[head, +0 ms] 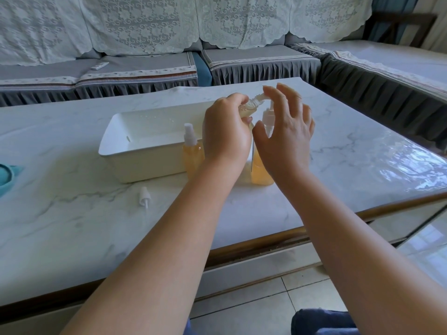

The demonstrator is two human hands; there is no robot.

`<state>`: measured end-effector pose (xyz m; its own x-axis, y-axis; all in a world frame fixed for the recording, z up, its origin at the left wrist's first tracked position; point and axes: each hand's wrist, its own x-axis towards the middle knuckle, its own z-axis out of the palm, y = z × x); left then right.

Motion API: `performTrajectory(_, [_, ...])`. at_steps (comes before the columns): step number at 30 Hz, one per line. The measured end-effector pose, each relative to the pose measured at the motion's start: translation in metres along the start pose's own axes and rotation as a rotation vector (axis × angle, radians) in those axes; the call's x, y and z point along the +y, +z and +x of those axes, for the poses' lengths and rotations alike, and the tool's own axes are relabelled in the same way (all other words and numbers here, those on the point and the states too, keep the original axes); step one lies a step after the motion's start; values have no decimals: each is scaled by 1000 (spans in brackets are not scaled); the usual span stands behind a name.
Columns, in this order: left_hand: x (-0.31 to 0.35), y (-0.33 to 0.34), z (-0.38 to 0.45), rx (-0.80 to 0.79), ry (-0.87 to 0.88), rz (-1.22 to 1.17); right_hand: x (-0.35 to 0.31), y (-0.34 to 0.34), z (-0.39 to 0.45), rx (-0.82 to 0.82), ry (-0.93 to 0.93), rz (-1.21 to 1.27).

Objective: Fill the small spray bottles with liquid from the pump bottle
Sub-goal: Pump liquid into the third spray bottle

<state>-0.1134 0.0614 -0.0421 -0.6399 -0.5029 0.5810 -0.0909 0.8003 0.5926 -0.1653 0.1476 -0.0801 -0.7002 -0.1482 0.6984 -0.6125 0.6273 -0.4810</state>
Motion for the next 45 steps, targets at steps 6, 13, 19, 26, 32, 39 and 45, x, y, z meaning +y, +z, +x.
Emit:
performTrajectory(6, [-1, -1, -3, 3, 4, 18, 4, 1, -3, 9, -9, -17])
performTrajectory(13, [1, -1, -4, -40, -8, 8, 4, -1, -4, -25, -1, -10])
performTrajectory(19, [7, -9, -5, 3, 55, 107, 1, -4, -1, -9, -12, 3])
performTrajectory(26, [6, -8, -4, -17, 8, 69, 0, -4, 0, 3, -4, 12])
performTrajectory(32, [-4, 3, 0, -28, 8, -6, 4, -1, -4, -18, 7, -4])
performTrajectory(39, [-2, 2, 0, -15, -7, -32, 3, 0, -3, -9, -1, 2])
performTrajectory(45, [1, -4, -4, 37, 35, 18, 2, -1, -1, -10, -3, 7])
